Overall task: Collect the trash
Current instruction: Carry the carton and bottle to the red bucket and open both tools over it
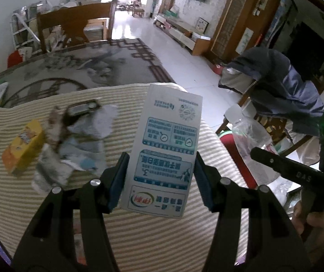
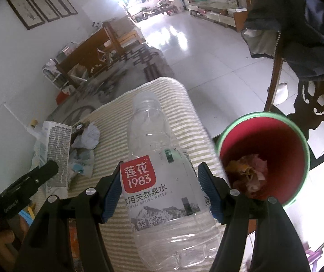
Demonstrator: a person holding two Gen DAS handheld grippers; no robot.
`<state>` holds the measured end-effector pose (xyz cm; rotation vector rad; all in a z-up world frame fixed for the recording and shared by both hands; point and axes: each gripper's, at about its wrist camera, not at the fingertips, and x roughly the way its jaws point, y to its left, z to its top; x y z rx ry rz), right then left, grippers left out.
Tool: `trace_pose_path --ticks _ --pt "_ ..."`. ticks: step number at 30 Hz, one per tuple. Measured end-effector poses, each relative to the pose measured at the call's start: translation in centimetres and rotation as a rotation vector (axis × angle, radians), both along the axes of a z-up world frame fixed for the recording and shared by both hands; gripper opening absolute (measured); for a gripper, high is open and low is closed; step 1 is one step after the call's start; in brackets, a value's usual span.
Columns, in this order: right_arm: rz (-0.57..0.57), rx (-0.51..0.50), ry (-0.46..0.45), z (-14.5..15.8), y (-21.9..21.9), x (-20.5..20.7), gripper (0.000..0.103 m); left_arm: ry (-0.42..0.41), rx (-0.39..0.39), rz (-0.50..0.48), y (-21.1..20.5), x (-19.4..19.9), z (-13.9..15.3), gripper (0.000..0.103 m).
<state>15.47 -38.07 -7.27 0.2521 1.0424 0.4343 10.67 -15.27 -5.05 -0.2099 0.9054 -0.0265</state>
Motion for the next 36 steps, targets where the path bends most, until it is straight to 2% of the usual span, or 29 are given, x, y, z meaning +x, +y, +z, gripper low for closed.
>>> trace_pose_path --ticks 20,21,23,24,25,29,36 --pt "-0.262 0.017 0.061 -2.2 -14.4 2.4 0.064 0.13 -0.057 -0.303 -16.7 8.2 -4.3 0.054" --pt "-0.27 0.028 0.072 -2.5 -15.0 2.8 0.064 0.134 -0.057 -0.316 -17.3 8.5 -4.4 0.056" --pt "-0.283 0.046 0.092 -3.0 -15.8 3.4 0.072 0.134 -0.06 -0.338 -18.4 9.1 -4.5 0.068" --pt "-0.306 0.058 0.094 -3.1 -16.3 3.6 0.077 0.127 -0.06 -0.338 -18.7 9.2 -4.4 0.073" --pt "-0.318 0.062 0.089 -3.1 -16.6 3.6 0.078 0.121 -0.06 -0.339 -18.9 9.2 -4.2 0.073" --pt "-0.332 0.054 0.073 -2.8 -17.0 3.6 0.079 0.115 -0.054 -0.328 -18.6 9.2 -3.9 0.073" --pt "-0.317 0.07 0.075 -2.5 -15.6 3.0 0.079 0.093 -0.047 -0.261 -15.1 7.6 -2.4 0.073"
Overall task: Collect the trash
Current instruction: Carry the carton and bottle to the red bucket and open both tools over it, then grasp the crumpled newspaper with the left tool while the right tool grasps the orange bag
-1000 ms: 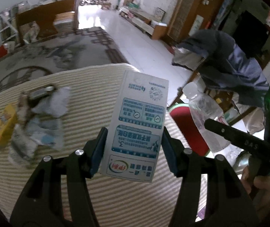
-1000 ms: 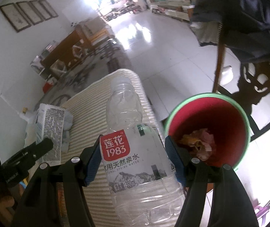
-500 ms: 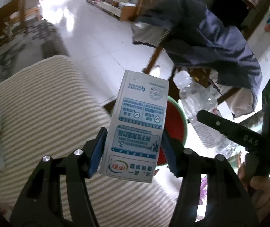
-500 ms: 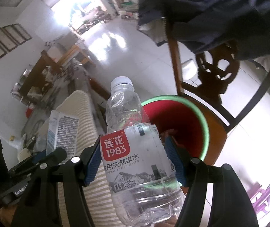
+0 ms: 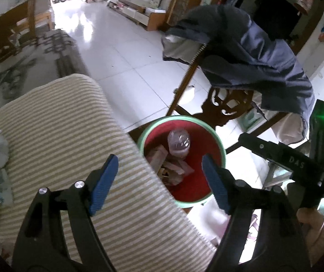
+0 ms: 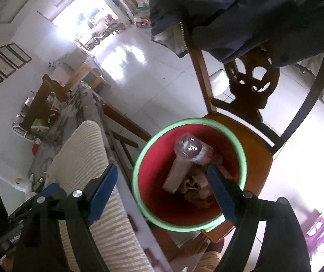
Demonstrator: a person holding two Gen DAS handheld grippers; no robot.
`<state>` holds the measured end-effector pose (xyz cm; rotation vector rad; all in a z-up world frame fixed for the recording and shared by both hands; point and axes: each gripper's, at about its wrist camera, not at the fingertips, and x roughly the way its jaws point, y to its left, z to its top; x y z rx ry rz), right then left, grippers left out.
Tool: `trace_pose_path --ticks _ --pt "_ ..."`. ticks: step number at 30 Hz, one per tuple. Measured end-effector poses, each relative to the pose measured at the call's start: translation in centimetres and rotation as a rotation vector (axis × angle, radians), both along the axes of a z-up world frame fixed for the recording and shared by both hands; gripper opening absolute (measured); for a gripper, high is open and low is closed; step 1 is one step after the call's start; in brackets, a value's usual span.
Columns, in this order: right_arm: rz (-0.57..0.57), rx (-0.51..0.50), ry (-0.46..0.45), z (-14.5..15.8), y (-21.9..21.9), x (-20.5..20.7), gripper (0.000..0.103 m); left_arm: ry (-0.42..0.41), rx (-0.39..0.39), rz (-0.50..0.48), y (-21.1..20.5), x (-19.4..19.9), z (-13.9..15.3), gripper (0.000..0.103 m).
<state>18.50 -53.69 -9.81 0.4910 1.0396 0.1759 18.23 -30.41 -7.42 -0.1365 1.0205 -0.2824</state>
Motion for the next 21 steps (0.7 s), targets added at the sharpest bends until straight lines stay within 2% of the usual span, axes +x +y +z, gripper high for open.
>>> trace_pose_path --ticks 11,17,21 --pt "0.131 -0.029 -0.032 1.7 8.4 -1.0 0.079 -0.036 -0.026 0.151 9.4 -4.7 2.0 0.073" --pt "0.241 -0.054 -0.032 2.0 15.3 -2.5 0.079 -0.034 -0.038 0.24 16.3 -7.7 1.8 0.073" --pt "0.332 -0.079 -0.017 2.0 20.5 -4.1 0.079 -0.014 -0.031 0.265 20.7 -10.0 1.1 0.073"
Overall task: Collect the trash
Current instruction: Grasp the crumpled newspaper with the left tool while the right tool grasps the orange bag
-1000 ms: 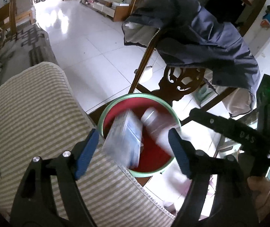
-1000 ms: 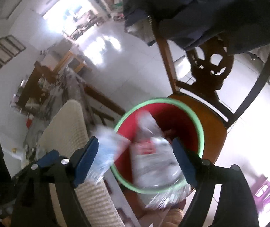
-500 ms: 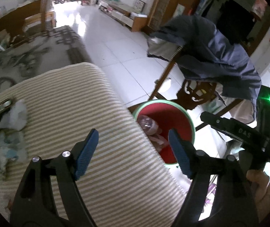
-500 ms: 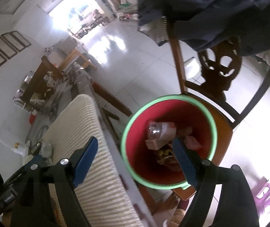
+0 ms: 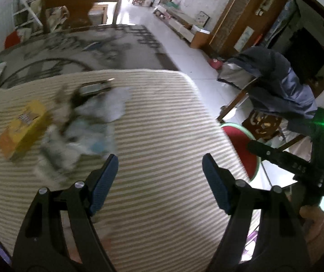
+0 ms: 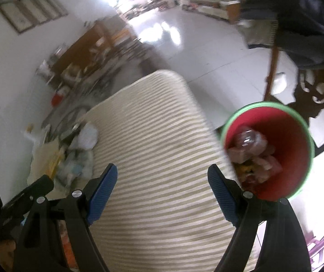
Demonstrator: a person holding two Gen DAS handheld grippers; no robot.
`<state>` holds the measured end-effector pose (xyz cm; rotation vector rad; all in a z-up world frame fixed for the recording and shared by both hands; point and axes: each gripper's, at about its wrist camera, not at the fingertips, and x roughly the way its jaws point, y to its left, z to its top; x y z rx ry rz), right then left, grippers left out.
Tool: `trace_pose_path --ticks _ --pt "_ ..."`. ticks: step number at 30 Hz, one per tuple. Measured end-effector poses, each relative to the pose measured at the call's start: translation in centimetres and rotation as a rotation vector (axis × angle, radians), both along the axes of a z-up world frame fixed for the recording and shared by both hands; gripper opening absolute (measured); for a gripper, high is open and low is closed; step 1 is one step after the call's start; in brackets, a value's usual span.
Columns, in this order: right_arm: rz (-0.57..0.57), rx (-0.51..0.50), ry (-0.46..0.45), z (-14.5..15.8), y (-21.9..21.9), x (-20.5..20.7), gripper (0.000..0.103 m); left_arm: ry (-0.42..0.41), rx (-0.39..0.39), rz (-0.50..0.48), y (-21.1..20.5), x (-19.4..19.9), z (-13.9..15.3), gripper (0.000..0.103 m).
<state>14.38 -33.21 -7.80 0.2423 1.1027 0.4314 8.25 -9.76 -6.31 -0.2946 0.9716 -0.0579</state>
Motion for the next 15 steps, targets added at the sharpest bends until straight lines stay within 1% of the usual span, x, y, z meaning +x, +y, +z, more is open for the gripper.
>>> trace_pose_path --ticks 2,5,7,12,15 --pt "0.032 -0.011 -0.002 0.0 2.1 -0.9 0.079 0.013 0.02 -0.001 1.7 -1.2 -0.5 0.073" --pt "0.059 -0.018 0.011 -0.3 4.9 -2.3 0.079 0.074 0.03 -0.018 4.7 -3.6 -2.2 0.073" --pt "0.066 -0.022 0.023 -0.6 6.4 -3.2 0.079 0.113 0.03 -0.043 5.8 -4.8 -3.3 0.073" --pt "0.076 -0.036 0.039 -1.1 9.0 -5.6 0.079 0.209 0.034 -0.109 7.3 -6.5 -6.6 0.073" --pt "0.09 -0.044 0.053 -1.3 10.0 -6.7 0.079 0.229 0.019 -0.125 8.0 -6.6 -7.9 0.071"
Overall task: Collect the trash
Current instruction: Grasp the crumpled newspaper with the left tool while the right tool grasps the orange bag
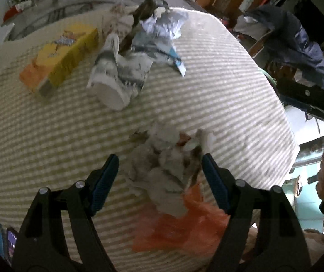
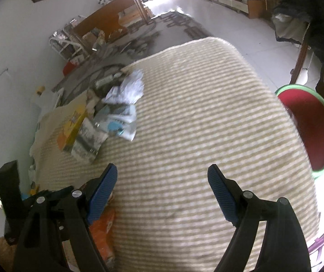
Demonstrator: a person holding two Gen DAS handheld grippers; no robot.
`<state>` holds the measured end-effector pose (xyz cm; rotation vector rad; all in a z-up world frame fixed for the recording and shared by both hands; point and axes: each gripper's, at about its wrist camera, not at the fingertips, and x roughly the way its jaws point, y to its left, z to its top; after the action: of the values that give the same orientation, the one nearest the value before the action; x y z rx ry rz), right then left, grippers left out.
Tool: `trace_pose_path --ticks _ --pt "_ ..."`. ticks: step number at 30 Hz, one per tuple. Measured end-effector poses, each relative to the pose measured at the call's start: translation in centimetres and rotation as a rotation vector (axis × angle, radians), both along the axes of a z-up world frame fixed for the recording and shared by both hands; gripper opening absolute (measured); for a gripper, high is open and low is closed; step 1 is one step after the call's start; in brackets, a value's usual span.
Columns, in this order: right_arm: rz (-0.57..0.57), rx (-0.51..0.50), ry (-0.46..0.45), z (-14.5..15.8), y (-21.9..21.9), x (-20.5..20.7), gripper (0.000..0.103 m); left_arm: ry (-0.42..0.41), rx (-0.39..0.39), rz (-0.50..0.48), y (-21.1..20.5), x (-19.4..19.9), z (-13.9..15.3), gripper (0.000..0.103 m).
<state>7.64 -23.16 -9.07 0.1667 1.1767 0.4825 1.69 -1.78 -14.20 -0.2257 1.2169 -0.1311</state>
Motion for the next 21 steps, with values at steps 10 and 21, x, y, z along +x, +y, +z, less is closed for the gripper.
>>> trace_pose_path --ticks 10,21 --pt "0.3 -0.044 0.206 -3.1 6.5 -6.2 0.091 -0.054 -0.041 0.078 3.3 -0.3 0.6 0.039" --pt "0.545 -0.182 0.298 -6.7 12.9 -10.7 0.089 -0.104 -0.009 0.136 5.2 -1.4 1.8 0.039"
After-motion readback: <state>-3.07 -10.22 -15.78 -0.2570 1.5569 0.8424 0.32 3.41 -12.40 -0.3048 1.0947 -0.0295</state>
